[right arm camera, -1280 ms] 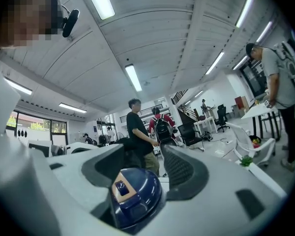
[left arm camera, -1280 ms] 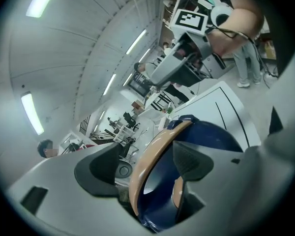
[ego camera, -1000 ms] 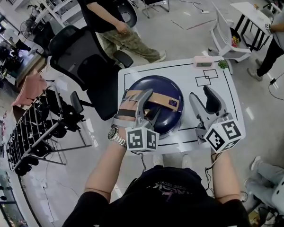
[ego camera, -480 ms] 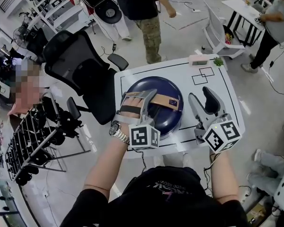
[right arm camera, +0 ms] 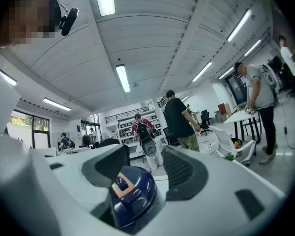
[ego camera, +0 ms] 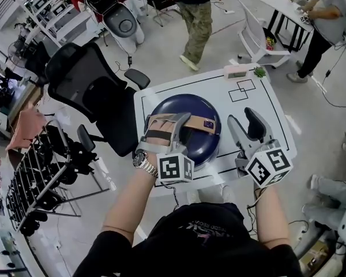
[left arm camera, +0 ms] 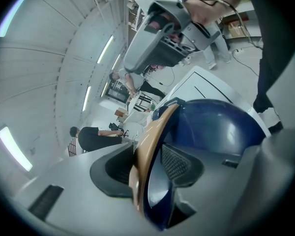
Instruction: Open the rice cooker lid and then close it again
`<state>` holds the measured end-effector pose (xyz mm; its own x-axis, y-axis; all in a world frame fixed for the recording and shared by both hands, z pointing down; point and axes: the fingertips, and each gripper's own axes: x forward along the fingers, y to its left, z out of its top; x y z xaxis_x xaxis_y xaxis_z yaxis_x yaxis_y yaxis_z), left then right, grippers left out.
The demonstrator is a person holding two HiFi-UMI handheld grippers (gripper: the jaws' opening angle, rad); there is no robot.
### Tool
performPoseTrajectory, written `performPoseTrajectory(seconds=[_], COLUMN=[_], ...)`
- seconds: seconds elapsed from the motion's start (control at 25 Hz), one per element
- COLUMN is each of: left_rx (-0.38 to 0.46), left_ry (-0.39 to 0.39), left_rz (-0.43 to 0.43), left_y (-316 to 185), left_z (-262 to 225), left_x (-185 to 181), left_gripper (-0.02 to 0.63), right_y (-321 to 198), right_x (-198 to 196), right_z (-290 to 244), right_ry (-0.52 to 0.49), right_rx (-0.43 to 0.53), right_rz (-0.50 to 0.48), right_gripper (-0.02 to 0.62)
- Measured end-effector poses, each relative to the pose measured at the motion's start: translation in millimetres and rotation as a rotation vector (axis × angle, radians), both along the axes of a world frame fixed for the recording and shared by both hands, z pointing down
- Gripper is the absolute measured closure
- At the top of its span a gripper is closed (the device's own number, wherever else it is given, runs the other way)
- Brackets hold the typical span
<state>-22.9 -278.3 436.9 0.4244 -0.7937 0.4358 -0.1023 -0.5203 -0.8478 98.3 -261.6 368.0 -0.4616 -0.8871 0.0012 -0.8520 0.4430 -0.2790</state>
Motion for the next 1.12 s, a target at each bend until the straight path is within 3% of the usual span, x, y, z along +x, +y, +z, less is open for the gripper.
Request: performPoseTrajectory(seconds=[0.24, 0.56, 1.12], left_rx=[-0.039, -0.068, -0.163], left_ry=[0.051, 0.176, 0.486], left_rz=[-0.011, -0.054, -0.095], left_y=[-1, -5, -15], left_z=[-2, -21, -65], left_x=[-2, -13, -52], left_gripper=[0.428, 0.426, 0.423], right_y=[1, 3, 4], right_x=[-2, -4, -16], right_z=[-3, -4, -12], right_ry=[0.007, 0.017, 0.048], right_rx=[0.000, 0.001, 0.011], right_rz=[0.006, 0.009, 0.001], right_gripper=[0.354, 0.354, 0.354])
